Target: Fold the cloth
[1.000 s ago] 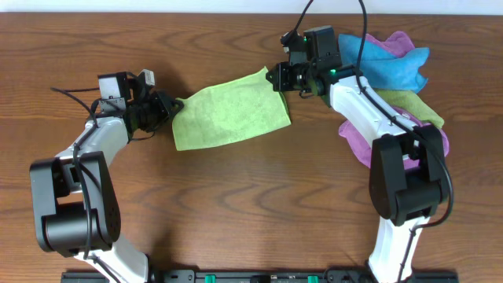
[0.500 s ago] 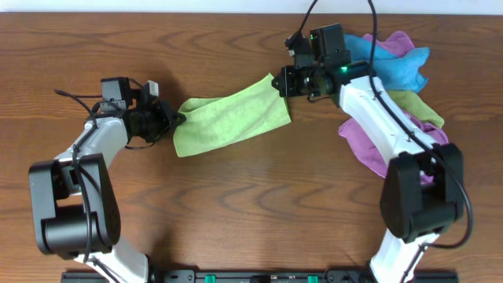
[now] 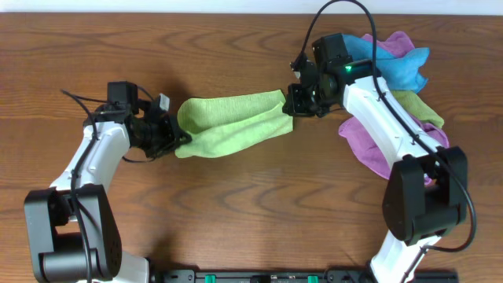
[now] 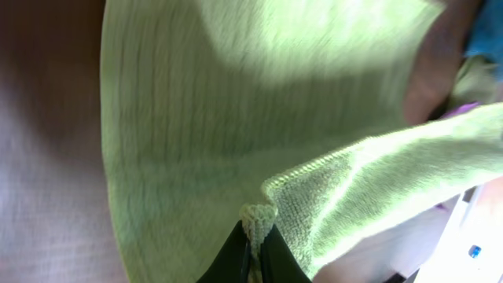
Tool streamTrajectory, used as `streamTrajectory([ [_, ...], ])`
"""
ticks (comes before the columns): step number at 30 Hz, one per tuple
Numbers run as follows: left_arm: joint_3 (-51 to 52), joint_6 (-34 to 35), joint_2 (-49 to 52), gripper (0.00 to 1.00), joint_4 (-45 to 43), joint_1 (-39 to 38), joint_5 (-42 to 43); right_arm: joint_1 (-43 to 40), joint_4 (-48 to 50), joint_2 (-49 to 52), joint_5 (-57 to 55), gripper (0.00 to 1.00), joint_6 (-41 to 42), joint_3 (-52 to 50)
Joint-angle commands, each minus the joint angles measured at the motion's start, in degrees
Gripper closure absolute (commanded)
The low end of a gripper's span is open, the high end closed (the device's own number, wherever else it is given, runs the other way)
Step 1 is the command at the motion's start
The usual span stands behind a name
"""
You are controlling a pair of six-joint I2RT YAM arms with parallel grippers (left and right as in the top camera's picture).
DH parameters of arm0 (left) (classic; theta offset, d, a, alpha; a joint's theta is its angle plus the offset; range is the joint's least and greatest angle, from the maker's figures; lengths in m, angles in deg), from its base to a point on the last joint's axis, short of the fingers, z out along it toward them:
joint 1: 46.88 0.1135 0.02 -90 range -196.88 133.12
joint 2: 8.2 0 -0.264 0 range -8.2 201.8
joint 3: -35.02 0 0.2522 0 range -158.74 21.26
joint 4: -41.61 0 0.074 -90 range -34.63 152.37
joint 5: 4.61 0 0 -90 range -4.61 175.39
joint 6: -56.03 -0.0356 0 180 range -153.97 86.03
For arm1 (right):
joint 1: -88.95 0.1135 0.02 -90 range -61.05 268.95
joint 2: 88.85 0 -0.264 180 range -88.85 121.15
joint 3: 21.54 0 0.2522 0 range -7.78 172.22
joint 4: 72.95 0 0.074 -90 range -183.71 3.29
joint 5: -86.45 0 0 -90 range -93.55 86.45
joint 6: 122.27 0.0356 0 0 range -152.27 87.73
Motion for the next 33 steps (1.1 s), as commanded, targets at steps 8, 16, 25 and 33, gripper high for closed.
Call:
streamTrajectory([
  [8, -0.7, -1.2, -0.3, 0.94, 6.2, -1.4, -4.5, -0.4, -7.0, -0.8, -1.7, 0.99, -1.2, 0.9],
  [16, -0.7, 2.3, -0.3, 0.94, -3.3, -1.4, -11.9, 0.0, -1.1, -0.8, -5.3, 0.99, -2.8, 0.9],
  [25, -0.7, 2.8, -0.3, 0.94, -16.6, -3.7, -18.1, 0.4, 10.5, -0.5, -5.4, 0.99, -5.6, 0.9],
  [33, -0.7, 1.1, 2.6, 0.94, -25.4, -8.1, -30.6, 1.2, 17.7, 3.6, -8.3, 0.99, -6.2, 0.9],
])
